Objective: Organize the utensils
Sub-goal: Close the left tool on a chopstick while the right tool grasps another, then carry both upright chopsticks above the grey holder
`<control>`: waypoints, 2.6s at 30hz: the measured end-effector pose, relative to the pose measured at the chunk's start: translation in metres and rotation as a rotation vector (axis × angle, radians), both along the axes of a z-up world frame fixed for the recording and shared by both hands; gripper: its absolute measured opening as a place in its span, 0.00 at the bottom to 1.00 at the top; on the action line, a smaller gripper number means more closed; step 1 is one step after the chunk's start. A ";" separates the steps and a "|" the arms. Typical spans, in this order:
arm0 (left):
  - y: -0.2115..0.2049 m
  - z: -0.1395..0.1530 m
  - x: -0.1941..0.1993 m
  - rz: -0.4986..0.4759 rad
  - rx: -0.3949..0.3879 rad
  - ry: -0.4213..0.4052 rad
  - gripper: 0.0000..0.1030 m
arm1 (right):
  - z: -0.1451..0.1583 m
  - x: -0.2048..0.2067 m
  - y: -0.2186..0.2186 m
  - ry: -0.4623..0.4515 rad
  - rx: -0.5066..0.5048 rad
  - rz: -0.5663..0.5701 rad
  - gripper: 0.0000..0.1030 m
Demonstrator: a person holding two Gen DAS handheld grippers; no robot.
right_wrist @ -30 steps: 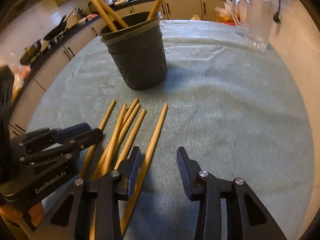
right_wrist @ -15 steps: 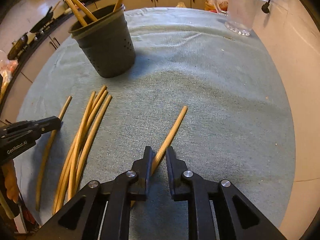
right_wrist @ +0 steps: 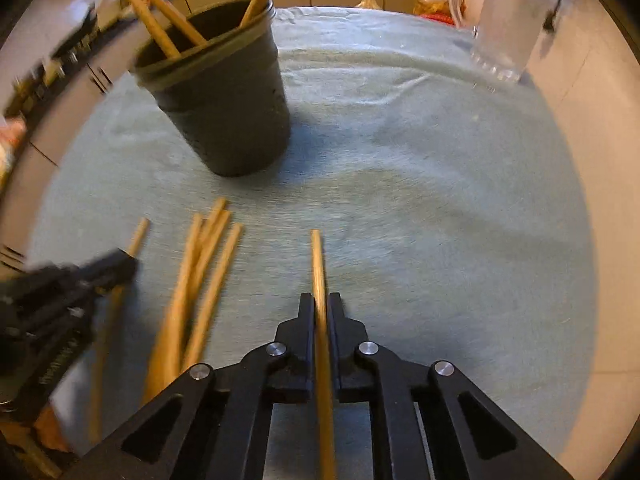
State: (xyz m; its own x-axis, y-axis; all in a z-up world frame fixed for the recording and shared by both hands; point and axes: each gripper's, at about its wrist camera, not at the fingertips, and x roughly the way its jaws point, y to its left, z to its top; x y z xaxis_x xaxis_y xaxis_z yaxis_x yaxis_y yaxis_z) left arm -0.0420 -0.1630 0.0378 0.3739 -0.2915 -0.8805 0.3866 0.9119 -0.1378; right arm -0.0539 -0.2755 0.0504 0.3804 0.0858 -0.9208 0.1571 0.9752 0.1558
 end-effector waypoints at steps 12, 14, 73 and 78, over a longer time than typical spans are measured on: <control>0.033 0.089 -0.062 0.033 -0.136 -0.259 0.05 | 0.093 -0.074 0.022 -0.388 -0.063 0.000 0.06; 0.035 0.095 -0.073 0.036 -0.149 -0.292 0.05 | 0.102 -0.087 0.028 -0.431 -0.072 -0.005 0.06; -0.021 0.249 0.014 0.058 -0.332 -0.592 0.05 | 0.223 -0.006 -0.035 -0.929 0.088 -0.235 0.07; -0.034 0.216 0.045 0.075 -0.292 -0.520 0.05 | 0.195 0.019 -0.040 -0.865 0.083 -0.235 0.07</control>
State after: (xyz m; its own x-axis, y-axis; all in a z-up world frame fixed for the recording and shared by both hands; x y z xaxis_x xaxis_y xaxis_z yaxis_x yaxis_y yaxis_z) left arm 0.0027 -0.1971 0.2534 0.7630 -0.4497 -0.4643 0.4061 0.8924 -0.1970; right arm -0.0348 -0.3153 0.2451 0.9540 -0.0286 -0.2985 0.1465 0.9130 0.3807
